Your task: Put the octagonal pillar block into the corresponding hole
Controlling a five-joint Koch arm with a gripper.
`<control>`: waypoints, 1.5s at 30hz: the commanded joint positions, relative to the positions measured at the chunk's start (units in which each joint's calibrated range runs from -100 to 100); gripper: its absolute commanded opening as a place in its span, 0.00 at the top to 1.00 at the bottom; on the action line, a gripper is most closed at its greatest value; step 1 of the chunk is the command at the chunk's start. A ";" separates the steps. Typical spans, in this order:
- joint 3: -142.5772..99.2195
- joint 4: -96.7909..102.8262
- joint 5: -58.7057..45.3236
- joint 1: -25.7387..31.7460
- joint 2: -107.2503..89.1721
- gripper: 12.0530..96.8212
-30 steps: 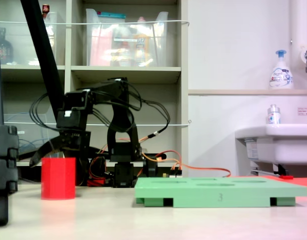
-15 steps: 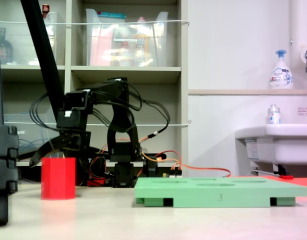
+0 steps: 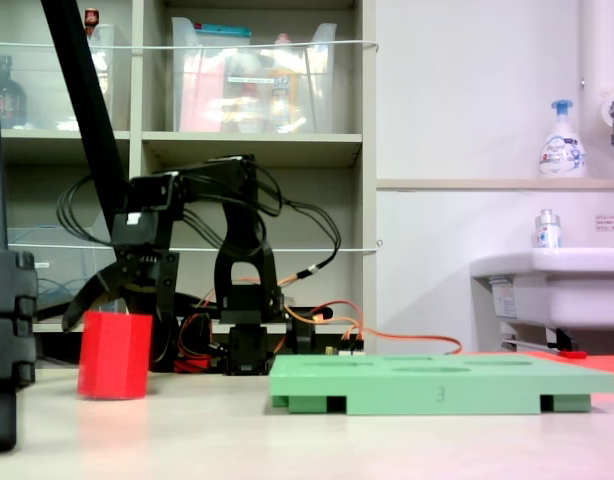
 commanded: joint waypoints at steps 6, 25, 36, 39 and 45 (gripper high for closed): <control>-1.03 -0.76 -0.24 -0.73 -2.12 0.75; -0.33 -3.65 0.20 -0.78 -6.87 0.75; 3.16 -6.44 0.54 -0.68 -9.80 0.75; 3.85 -7.11 0.54 -0.73 -10.78 0.75; 4.85 -8.75 0.54 -0.73 -11.76 0.75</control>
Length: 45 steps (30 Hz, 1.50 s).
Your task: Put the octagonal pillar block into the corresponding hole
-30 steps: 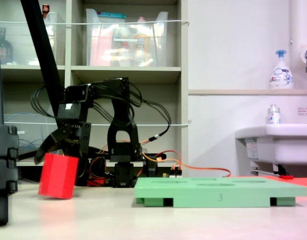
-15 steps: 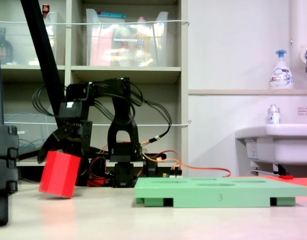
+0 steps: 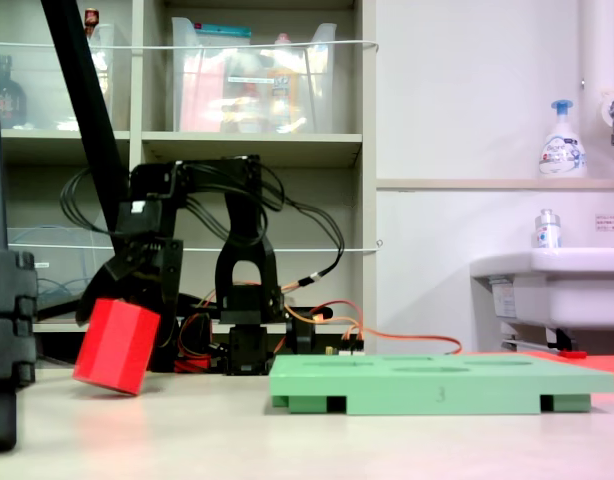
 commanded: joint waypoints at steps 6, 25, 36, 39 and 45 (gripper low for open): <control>6.19 -4.01 0.10 0.00 -3.72 0.75; 21.35 -11.81 0.88 1.76 -8.19 0.75; 30.32 -15.57 2.30 3.86 -8.47 0.75; 30.32 -16.34 3.13 4.79 -8.88 0.75; 30.32 -16.63 5.91 8.89 -10.70 0.74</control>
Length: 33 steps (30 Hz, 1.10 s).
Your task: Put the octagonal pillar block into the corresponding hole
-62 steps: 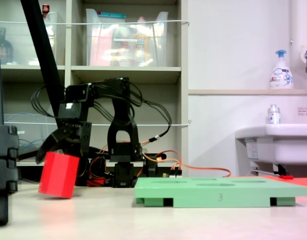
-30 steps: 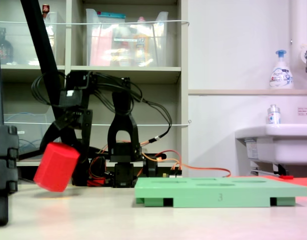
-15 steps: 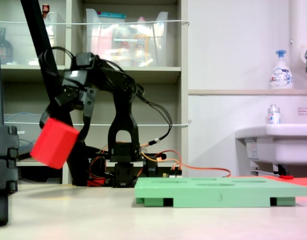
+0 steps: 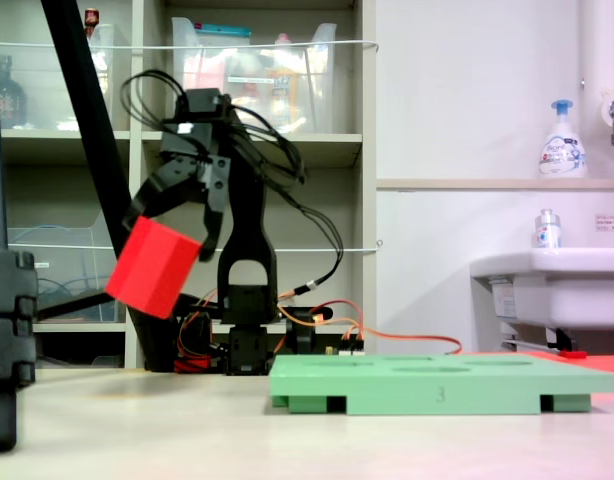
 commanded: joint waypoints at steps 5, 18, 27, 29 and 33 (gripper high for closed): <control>6.25 0.01 4.25 4.49 -4.28 0.74; 11.33 1.07 10.50 11.04 -3.86 0.73; 11.33 1.84 13.58 15.63 -2.47 0.72; 11.33 1.94 14.11 16.36 -1.91 0.72; 11.33 5.21 15.14 17.78 0.89 0.72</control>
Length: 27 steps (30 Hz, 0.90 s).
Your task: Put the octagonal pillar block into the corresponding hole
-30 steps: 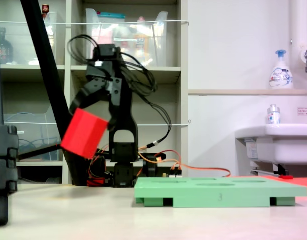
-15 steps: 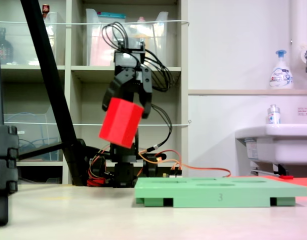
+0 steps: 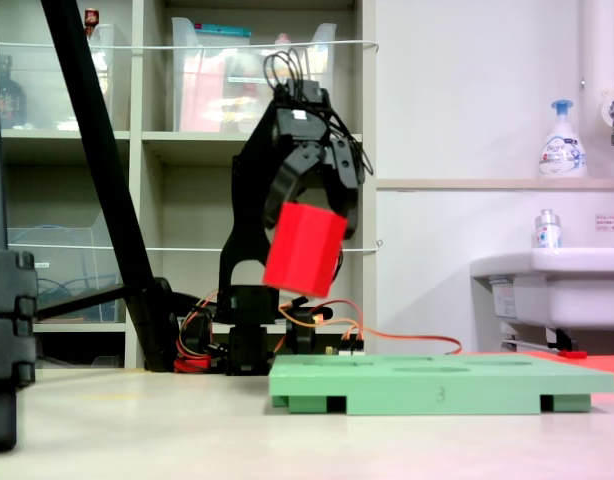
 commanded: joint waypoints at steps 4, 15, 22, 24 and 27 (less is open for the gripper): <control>5.55 8.87 1.22 1.81 2.14 0.72; 16.72 10.61 1.27 1.71 13.45 0.71; 22.40 10.90 1.27 1.66 18.90 0.70; 24.00 10.99 1.27 1.86 20.85 0.70; 25.79 10.99 1.47 2.78 22.67 0.70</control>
